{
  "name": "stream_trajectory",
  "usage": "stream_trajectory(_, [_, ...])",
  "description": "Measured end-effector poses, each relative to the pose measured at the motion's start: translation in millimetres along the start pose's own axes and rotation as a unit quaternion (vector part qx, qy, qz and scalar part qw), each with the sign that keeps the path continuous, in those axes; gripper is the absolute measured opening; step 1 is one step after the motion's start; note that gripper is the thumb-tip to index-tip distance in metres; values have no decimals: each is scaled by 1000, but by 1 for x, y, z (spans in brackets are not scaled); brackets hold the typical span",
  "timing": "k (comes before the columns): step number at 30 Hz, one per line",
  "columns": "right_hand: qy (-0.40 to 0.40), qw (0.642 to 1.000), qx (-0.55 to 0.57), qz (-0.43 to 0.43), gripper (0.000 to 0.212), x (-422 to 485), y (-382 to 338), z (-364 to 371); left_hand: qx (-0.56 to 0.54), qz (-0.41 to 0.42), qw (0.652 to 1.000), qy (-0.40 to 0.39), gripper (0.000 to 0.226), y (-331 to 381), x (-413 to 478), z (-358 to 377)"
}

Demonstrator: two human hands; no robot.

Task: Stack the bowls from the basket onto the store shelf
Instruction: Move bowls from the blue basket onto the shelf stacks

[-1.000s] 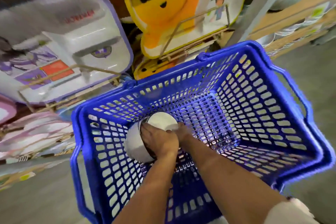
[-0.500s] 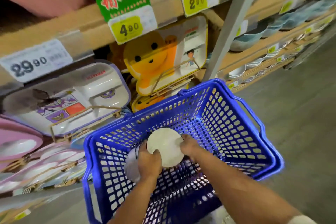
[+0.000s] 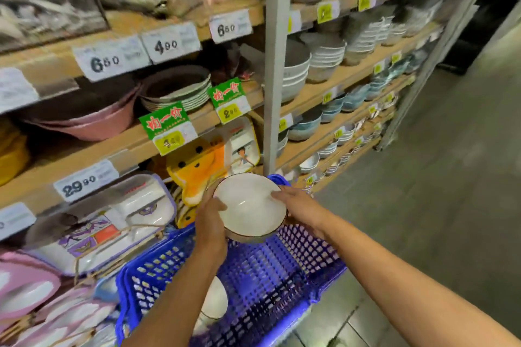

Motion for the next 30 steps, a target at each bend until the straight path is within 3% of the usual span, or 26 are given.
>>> stream_trajectory(3, [-19,986,131,-100,28,-23,-30,-13,-30,18,999,-29,53,28,-15,42])
stream_trajectory(7, [44,960,214,-175,33,-47,-66,-51,-68,2,996,-49,44,48,-32,107])
stream_trajectory(14, [65,944,228,-231,35,-90,-132,-153,-97,10,994,-52,51,68,-50,233])
stream_trajectory(19, [64,943,190,-264,34,-109,-177,-224,-127,41,988,-79,39,80,-56,314])
stream_trajectory(25, [67,936,197,-284,35,-112,-226,-284,-127,69,986,-85,48,103,-52,387])
stream_trajectory(30, [66,930,181,-312,29,-94,-267,-318,-125,83,984,-100,37,132,-26,433])
Point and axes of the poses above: each hand's wrist, its own x-axis towards the middle knuckle, its own z-axis out of the palm, y = z × x, the point moved 4 cm from there along x, towards the middle knuckle, and after that the axes turned 6 degrees about -y, right-handed, at the moved point
